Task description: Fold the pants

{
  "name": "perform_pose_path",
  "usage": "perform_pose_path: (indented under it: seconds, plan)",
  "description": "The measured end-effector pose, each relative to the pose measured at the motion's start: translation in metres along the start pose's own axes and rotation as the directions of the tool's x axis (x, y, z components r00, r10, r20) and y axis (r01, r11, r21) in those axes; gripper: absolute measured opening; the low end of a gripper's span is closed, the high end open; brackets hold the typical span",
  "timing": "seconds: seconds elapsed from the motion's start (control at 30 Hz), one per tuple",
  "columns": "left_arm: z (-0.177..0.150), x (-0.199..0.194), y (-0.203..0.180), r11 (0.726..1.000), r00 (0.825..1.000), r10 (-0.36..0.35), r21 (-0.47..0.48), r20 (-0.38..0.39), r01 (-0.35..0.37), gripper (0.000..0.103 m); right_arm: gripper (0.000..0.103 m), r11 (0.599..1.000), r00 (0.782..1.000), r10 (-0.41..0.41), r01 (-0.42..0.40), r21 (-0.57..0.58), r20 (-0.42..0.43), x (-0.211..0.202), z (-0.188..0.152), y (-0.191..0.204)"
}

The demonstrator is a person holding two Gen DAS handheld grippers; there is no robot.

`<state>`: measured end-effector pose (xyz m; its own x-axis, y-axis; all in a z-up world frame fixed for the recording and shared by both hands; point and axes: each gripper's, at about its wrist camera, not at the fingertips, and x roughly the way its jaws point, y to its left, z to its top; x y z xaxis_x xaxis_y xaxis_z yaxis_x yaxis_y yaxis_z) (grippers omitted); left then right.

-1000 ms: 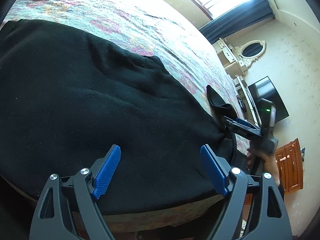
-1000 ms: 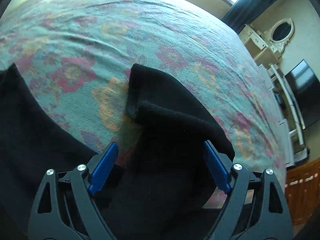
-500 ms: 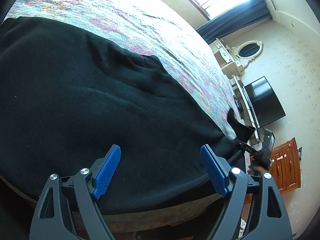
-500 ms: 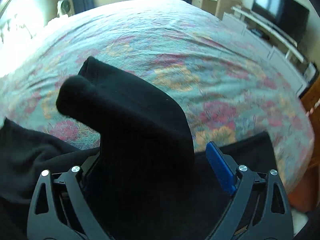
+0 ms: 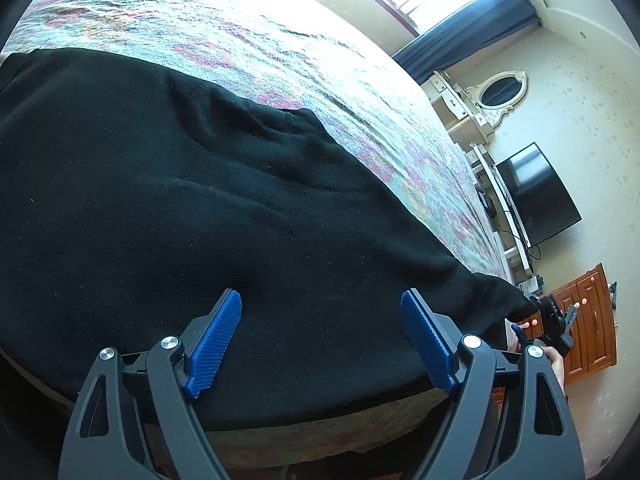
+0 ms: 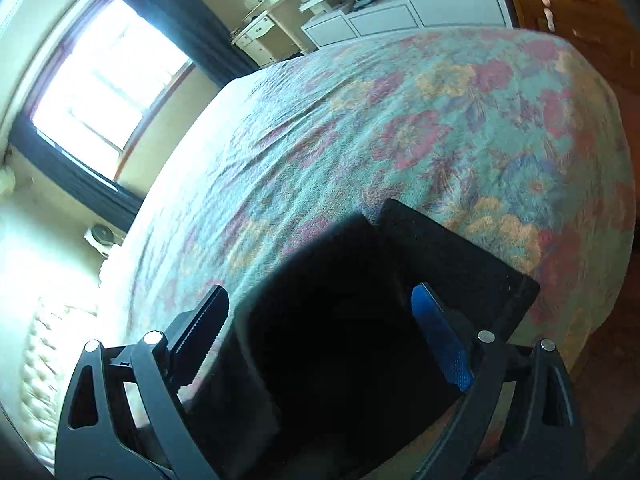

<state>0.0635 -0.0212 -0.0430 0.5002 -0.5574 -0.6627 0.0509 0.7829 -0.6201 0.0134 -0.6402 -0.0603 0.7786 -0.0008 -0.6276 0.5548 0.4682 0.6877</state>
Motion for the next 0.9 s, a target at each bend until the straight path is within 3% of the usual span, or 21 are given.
perform_pose_path:
  seconds: [0.13,0.27,0.67,0.9]
  plan:
    - [-0.001,-0.003,-0.002,1.000,1.000,-0.010,-0.027,0.017,0.010,0.081,0.093,0.986,0.993,0.082,-0.067,0.152,-0.090,0.008,0.003,-0.025]
    - [-0.002,-0.003,-0.004,1.000,1.000,-0.001,-0.019,0.016,0.002,0.081,0.078,0.985,0.987,0.123,-0.109,0.135,-0.103,0.005,0.003,-0.020]
    - [-0.001,-0.002,-0.011,0.999,0.999,0.034,-0.019,0.001,-0.034,0.081,0.081,0.892,0.944,0.324,-0.285,0.352,-0.056,-0.019,0.040,-0.035]
    - [-0.003,0.000,-0.013,0.999,0.999,0.052,-0.011,0.003,-0.052,0.081,0.085,0.831,0.920,0.367,-0.260,0.492,-0.134,-0.009,0.023,-0.074]
